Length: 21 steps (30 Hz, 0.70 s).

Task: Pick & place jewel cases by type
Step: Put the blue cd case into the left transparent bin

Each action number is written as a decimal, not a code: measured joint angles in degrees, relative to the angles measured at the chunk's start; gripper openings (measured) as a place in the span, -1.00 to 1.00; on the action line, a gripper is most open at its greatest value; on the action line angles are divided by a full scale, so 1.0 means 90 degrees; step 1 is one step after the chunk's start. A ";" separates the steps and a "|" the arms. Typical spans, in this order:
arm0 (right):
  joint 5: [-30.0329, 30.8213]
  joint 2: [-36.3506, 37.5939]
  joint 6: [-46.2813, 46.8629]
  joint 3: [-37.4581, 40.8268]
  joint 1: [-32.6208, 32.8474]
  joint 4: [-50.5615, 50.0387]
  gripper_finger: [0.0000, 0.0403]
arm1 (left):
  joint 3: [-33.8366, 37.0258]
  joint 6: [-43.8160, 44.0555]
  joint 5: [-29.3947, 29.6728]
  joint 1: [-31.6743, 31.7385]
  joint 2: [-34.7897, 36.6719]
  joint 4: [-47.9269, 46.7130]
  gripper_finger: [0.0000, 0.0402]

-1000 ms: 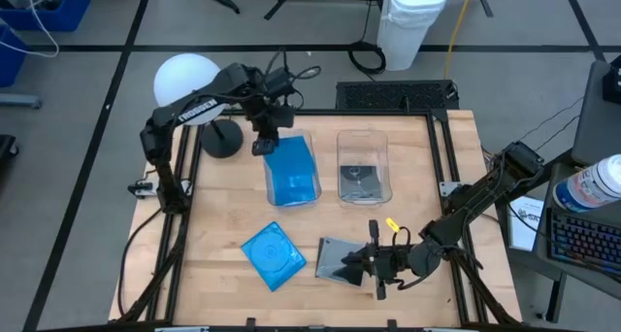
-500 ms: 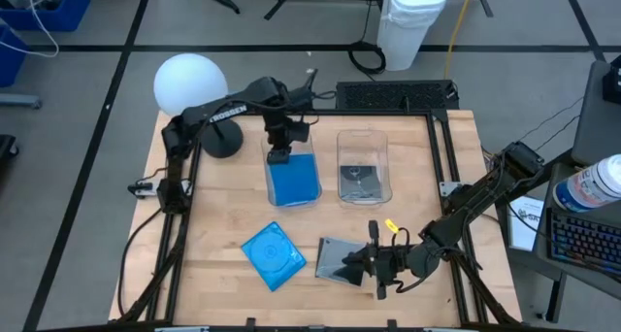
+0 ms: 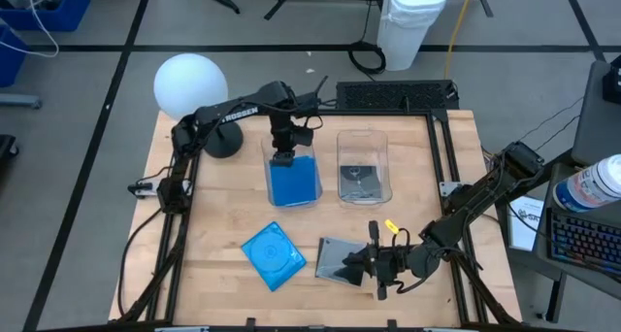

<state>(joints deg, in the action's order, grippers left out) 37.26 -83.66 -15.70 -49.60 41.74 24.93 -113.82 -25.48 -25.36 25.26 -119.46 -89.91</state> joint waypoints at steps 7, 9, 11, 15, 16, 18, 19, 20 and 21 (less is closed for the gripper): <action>0.0000 0.0000 0.0000 0.0000 0.0000 0.0007 -1.00 | 0.0005 0.0068 0.1259 -0.0034 -0.0013 0.0049 -0.50; 0.0000 0.0000 0.0000 0.0000 0.0000 0.0015 -1.00 | 0.0008 0.0213 0.1697 -0.0034 -0.0019 0.0048 -0.43; 0.0000 0.0000 0.0000 0.0000 0.0000 0.0052 -1.00 | 0.0012 0.0281 0.1894 -0.0032 -0.0020 0.0064 -0.36; 0.0000 0.0000 0.0000 0.0000 0.0000 0.0058 -1.00 | 0.0012 0.0304 0.1950 -0.0062 -0.0020 0.0110 -0.24; 0.0000 0.0000 0.0000 0.0000 0.0000 0.0058 -1.00 | 0.0012 0.0340 0.1950 -0.0076 -0.0020 0.0109 -0.22; 0.0000 0.0000 0.0000 0.0000 0.0000 0.0058 -1.00 | 0.0012 0.0347 0.1979 -0.0113 -0.0020 0.0102 -0.16; 0.0000 0.0000 0.0000 0.0000 0.0000 0.0058 -1.00 | 0.0012 0.0348 0.1998 -0.0136 -0.0020 0.0083 -0.14; 0.0000 0.0000 0.0000 0.0000 0.0000 0.0058 -1.00 | 0.0012 0.0347 0.2001 -0.0161 -0.0020 0.0057 -0.11; 0.0000 0.0000 0.0000 0.0000 0.0000 0.0058 -1.00 | 0.0012 0.0347 0.2039 -0.0192 -0.0020 0.0041 -0.09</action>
<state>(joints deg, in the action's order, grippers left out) 37.26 -83.66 -15.70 -49.60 41.74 25.45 -113.71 -22.36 -7.01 23.53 -119.63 -89.54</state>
